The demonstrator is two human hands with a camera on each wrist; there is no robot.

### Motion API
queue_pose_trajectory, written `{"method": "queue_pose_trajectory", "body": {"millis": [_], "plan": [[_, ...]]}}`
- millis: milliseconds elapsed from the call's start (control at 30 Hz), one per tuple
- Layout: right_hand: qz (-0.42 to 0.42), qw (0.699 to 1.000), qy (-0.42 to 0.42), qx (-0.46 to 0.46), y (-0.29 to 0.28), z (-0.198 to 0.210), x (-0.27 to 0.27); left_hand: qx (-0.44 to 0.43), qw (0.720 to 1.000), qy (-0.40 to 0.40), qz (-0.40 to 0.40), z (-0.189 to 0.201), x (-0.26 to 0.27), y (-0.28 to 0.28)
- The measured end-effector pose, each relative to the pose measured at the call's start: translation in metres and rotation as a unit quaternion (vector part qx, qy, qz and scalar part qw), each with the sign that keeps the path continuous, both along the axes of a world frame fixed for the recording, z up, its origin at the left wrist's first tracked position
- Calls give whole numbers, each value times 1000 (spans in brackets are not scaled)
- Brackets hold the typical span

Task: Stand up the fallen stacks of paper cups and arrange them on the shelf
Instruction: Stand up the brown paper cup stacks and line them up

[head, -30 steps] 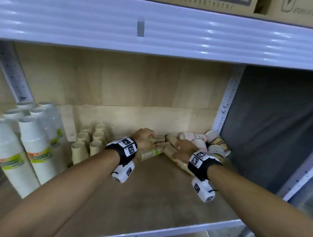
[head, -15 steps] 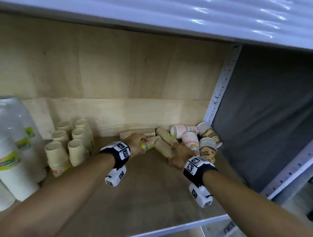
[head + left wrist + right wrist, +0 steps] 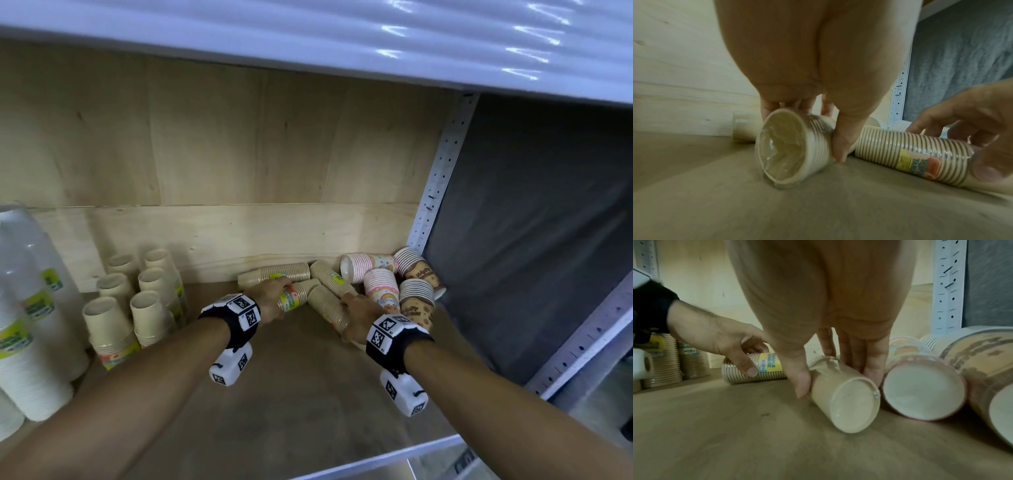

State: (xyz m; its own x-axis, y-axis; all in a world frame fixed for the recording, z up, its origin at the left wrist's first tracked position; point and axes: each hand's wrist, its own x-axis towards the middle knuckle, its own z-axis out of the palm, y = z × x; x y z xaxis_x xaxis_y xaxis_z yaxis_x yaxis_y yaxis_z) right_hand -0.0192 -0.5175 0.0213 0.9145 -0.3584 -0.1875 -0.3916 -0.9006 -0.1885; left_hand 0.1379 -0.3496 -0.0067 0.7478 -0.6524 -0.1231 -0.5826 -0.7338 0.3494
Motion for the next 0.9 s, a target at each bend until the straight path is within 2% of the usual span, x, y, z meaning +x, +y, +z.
{"method": "queue_pose_trajectory", "body": {"millis": [133,333,467,633,767,900], "plan": [[-4,1000,-15,-7,4,4,0,5,1000,4,2,7,0,4],[-29,999,-23,6,14,27,5,-47,999,9,8,28,-5,15],[-13,999,-38,32,21,49,9,-88,996,5,13,36,-11,24],[3,998,-50,25,31,76,9,-142,989,8,34,34,-20,35],[10,996,-85,-25,50,95,15,-188,980,31,56,29,-31,40],[48,996,-81,6,59,101,13,-202,975,63,65,19,-41,41]]}}
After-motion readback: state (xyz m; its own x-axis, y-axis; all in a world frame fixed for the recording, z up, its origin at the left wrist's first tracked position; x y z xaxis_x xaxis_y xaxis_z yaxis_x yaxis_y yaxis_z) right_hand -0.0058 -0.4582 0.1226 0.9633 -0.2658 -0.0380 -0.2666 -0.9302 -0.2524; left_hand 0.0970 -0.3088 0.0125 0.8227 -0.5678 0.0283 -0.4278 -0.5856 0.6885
